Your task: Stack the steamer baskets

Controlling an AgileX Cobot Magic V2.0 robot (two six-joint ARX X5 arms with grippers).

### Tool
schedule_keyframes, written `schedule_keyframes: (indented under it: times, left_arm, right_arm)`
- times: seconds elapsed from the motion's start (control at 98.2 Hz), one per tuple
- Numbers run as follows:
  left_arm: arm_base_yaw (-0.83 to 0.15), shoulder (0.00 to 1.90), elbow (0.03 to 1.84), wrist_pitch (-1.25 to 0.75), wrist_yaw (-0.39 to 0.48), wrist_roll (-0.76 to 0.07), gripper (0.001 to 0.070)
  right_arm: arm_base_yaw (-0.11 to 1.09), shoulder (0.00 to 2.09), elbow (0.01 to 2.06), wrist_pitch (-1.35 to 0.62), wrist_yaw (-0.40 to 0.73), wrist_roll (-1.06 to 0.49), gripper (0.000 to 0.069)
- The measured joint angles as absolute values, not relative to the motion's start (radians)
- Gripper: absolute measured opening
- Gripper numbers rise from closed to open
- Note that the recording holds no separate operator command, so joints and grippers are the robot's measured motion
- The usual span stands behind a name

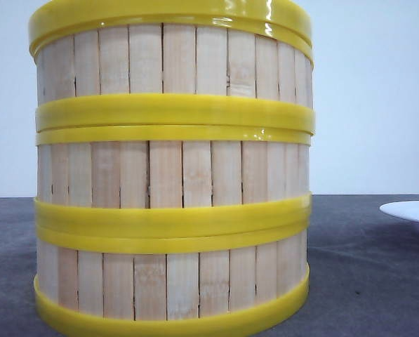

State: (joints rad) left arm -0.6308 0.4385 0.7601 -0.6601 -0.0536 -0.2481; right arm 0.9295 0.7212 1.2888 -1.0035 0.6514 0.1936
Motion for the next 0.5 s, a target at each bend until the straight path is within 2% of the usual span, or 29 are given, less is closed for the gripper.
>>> schedule_keyframes:
  times: [0.153,0.367,0.418,0.499]
  left_arm:
    - [-0.631,0.439,0.76,-0.66,-0.054,-0.248,0.03]
    - [-0.631,0.439,0.76,-0.66,-0.054,-0.248,0.0299]
    - [-0.631,0.439,0.76,-0.66,-0.054,-0.247,0.027]
    - [-0.631,0.439,0.76,-0.661,-0.054,-0.248,0.0109]
  right_arm:
    - [0.929,0.63,1.129,-0.991,0.651,0.258,0.0356]
    - [0.929,0.621,1.116,-0.958,0.651,0.288,0.0351]
    - [0.929,0.62,1.116,-0.95,0.652,0.291,0.0295]
    - [0.929,0.62,1.116,-0.945,0.651,0.292,0.011]
